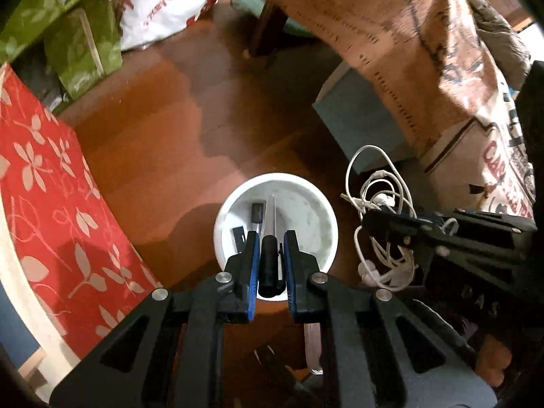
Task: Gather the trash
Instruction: 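Open left gripper dropping pen into bin while right gripper releases earphones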
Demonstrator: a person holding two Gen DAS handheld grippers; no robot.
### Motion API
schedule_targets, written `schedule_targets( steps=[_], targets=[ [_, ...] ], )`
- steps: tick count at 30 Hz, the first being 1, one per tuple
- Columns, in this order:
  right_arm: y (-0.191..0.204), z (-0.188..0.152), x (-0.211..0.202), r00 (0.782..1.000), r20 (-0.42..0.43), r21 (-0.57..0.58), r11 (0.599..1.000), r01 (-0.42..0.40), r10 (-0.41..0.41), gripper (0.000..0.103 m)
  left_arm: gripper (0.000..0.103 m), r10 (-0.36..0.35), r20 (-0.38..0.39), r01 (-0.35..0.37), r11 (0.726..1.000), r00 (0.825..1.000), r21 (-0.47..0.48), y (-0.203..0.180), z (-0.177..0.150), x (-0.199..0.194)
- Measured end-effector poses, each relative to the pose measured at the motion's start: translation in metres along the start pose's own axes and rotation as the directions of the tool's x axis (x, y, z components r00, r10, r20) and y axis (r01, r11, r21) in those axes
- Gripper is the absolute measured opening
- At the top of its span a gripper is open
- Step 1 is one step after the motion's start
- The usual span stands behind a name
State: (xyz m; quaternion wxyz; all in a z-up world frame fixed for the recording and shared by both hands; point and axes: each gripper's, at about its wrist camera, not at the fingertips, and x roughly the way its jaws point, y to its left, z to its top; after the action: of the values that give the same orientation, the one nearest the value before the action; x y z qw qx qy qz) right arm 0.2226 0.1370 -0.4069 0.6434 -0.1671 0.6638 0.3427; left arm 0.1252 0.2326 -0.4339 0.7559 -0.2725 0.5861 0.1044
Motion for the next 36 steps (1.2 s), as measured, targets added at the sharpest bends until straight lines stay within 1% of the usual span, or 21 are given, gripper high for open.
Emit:
schedule_targets(
  steps=[3, 7, 9, 10, 12, 14, 15, 16, 19, 26, 29, 32, 36],
  targets=[
    [0.006, -0.001, 0.003, 1.0, -0.003, -0.034, 0.999, 0.006, -0.006, 0.011, 0.013, -0.005, -0.027, 0.004, 1.0, 1.0, -0.02, 0.002, 0.0, 0.013],
    [0.001, -0.001, 0.01, 0.999, -0.026, -0.038, 0.999, 0.03, -0.031, 0.012, 0.013, 0.003, -0.051, -0.005, 1.0, 0.999, -0.03, 0.004, 0.0, 0.025],
    [-0.003, 0.0, 0.011, 0.999, -0.036, -0.018, 1.0, 0.024, -0.025, 0.02, 0.013, 0.006, -0.058, -0.008, 0.999, 0.998, -0.034, 0.005, 0.002, 0.029],
    [-0.006, 0.001, 0.011, 0.999, -0.034, -0.003, 1.0, 0.022, -0.022, 0.021, 0.013, 0.005, -0.06, -0.007, 0.999, 0.998, -0.037, 0.006, 0.003, 0.031],
    [-0.007, 0.004, 0.01, 0.999, -0.031, 0.015, 0.999, 0.029, -0.028, 0.028, 0.013, 0.004, -0.062, -0.006, 0.999, 0.998, -0.039, 0.007, 0.005, 0.032],
    [-0.01, 0.004, 0.013, 0.998, -0.046, 0.038, 0.998, 0.045, -0.044, 0.034, 0.013, 0.007, -0.065, -0.009, 0.999, 0.998, -0.039, 0.007, 0.006, 0.032],
    [-0.011, 0.004, 0.015, 0.998, -0.058, 0.048, 0.998, 0.043, -0.04, 0.037, 0.013, 0.006, -0.068, -0.009, 0.999, 0.998, -0.038, 0.008, 0.007, 0.033],
    [-0.013, 0.004, 0.015, 0.997, -0.065, 0.055, 0.998, 0.037, -0.033, 0.038, 0.013, 0.004, -0.07, -0.007, 0.999, 0.998, -0.037, 0.008, 0.008, 0.033],
    [-0.014, 0.004, 0.013, 0.997, -0.065, 0.064, 0.997, 0.048, -0.044, 0.039, 0.013, -0.004, -0.076, 0.001, 0.999, 0.997, -0.038, 0.01, 0.008, 0.033],
    [-0.018, 0.002, -0.006, 0.999, 0.0, 0.084, 0.996, 0.043, -0.043, 0.039, 0.013, -0.015, -0.089, 0.011, 0.999, 0.996, -0.035, 0.008, 0.009, 0.032],
    [-0.025, 0.0, -0.017, 0.999, 0.037, 0.124, 0.992, 0.034, -0.038, 0.039, 0.013, -0.018, -0.088, 0.016, 0.999, 0.996, -0.028, 0.006, 0.009, 0.03],
    [-0.032, 0.001, -0.024, 0.997, 0.065, 0.167, 0.986, 0.016, -0.027, 0.039, 0.013, -0.024, -0.104, 0.02, 0.999, 0.994, -0.035, 0.004, 0.01, 0.031],
    [-0.035, 0.002, -0.029, 0.996, 0.085, 0.195, 0.981, -0.011, -0.006, 0.039, 0.019, -0.013, -0.097, 0.01, 0.999, 0.995, -0.035, 0.002, 0.01, 0.024]
  ],
)
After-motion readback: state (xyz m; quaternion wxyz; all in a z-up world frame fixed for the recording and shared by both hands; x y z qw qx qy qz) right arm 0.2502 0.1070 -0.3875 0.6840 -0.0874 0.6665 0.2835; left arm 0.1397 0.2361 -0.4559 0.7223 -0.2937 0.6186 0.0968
